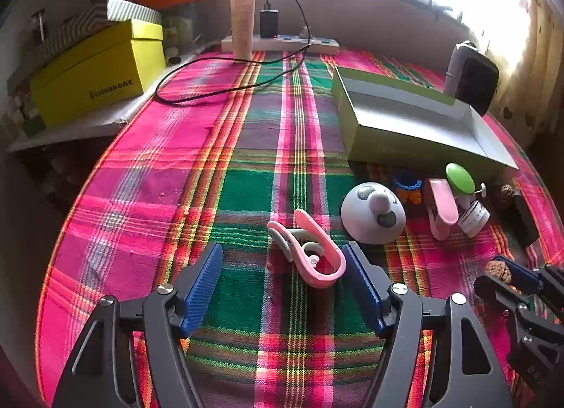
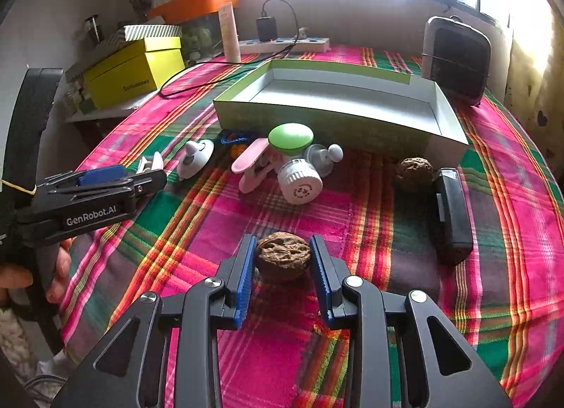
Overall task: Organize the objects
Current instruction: 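Grasp the walnut with the right gripper while the left gripper approaches the pink clip, then grasp the pink clip with the left gripper while the right gripper lifts the walnut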
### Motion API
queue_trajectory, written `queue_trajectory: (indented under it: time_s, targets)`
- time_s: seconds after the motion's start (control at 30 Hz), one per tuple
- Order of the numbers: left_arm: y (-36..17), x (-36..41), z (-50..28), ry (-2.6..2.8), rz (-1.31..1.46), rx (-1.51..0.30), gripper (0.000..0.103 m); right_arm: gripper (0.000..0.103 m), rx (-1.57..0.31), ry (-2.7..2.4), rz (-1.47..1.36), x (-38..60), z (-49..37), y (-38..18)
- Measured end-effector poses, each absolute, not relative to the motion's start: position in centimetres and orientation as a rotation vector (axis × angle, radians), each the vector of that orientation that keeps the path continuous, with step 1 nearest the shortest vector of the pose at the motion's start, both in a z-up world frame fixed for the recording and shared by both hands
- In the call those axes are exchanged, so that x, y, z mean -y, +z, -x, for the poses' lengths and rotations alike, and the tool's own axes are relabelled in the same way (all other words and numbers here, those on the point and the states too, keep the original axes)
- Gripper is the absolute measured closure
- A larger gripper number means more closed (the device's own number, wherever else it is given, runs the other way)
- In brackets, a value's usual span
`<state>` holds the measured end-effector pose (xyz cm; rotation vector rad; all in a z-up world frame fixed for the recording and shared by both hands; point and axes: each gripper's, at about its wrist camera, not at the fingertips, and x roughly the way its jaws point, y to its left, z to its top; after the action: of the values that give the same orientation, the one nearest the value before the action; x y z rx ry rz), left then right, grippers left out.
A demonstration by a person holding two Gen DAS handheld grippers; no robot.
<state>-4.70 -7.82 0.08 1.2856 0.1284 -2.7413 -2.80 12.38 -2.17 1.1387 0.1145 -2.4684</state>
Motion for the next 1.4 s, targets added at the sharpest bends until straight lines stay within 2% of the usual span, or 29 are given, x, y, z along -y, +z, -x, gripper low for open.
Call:
queue_trajectory:
  time_s: [0.17,0.33,0.43,0.5,0.7,1.4]
  targets:
    - [0.2,8.1,4.9,-2.73,-1.275,-0.129,0.046,0.071,-0.114,-2.467,-1.141,-12.2,3.0,-2.1]
    - [0.2,8.0,5.0,-2.73,-1.276,-0.117,0.05,0.071,-0.107,-2.459,-1.145,-12.1,3.3,-2.1]
    - [0.2,8.0,5.2,-2.731,-1.275,-0.121,0.057,0.071,-0.106,-2.458,-1.146,-12.0,3.3,-2.1]
    - [0.3,8.0,5.3,-2.732,-1.277,-0.117,0.065,0.071,-0.105,-2.457,-1.147,-12.0,3.3,-2.1]
    - [0.4,7.7,5.4,-2.741,-1.287,-0.107,0.08,0.071,-0.104,-2.456,-1.149,-12.0,3.3,-2.1]
    - [1.1,5.7,5.0,-2.797,-1.299,-0.075,0.08,0.071,-0.095,-2.465,-1.133,-12.2,3.4,-1.5]
